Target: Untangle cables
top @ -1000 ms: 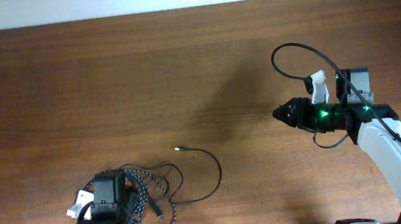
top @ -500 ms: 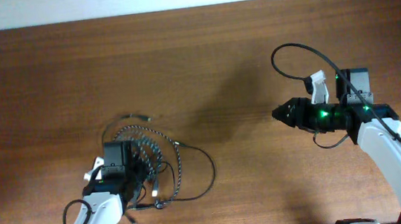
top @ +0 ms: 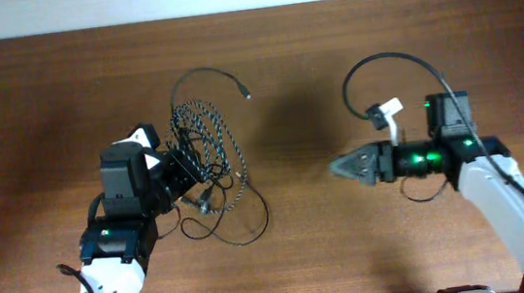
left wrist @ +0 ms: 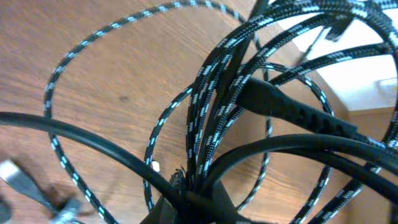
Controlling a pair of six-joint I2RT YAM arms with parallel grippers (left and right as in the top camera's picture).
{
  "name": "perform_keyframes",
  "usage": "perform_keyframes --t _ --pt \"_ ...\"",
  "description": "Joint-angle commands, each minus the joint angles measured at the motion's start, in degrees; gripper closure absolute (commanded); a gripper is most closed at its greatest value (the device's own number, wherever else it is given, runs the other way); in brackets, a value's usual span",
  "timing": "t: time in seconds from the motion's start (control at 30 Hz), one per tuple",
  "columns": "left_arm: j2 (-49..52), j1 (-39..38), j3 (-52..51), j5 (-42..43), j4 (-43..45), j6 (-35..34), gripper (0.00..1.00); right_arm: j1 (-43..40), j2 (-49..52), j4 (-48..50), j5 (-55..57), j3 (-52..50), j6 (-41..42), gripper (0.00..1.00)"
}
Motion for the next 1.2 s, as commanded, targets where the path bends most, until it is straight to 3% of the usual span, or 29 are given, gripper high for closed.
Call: perform_keyframes --t 0.0,0.1,0.23,0.47,0.73,0.87,0.97,1.07,1.17 --pt "-0.76 -1.09 1.31 3.8 -2.97 -15.43 1.0 9.57 -0.07 5.92 -0.35 0.11 -2.25 0.25" --pt "-0.76 -3.26 1.31 3.82 -7.61 -17.2 1.0 18.86 -0.07 17.64 7.21 0.13 -1.03 0.36" --pt "-0.7 -4.28 1.31 2.01 -17.27 -30.36 1.0 23.85 -0.07 24.37 10.95 0.13 8.55 0.44" --pt "-0.7 -4.28 1.31 -0.52 -20.65 -30.84 1.0 31.85 -0.07 32.5 15.85 0.13 22.18 0.53" --pt "-0.7 -4.28 1.31 0.81 -22.23 -30.84 1.0 37.73 -0.07 36.85 23.87 0.13 22.56 0.57" --pt "-0.7 -4.28 1.31 1.25 -22.23 -30.86 1.0 40.52 -0.07 36.85 30.1 0.13 25.07 0.7" --pt "-0.7 -6.47 1.31 1.4 -22.23 -30.86 1.0 40.79 -0.07 36.85 30.67 0.13 25.07 0.96" --pt "-0.7 -7.98 1.31 -1.99 -24.09 -30.16 1.0 38.56 -0.09 36.72 30.86 0.13 24.81 0.96" --pt "-0.72 -7.96 1.31 -8.59 -31.08 -30.21 1.0 28.85 -0.24 31.5 30.84 0.13 24.79 0.96"
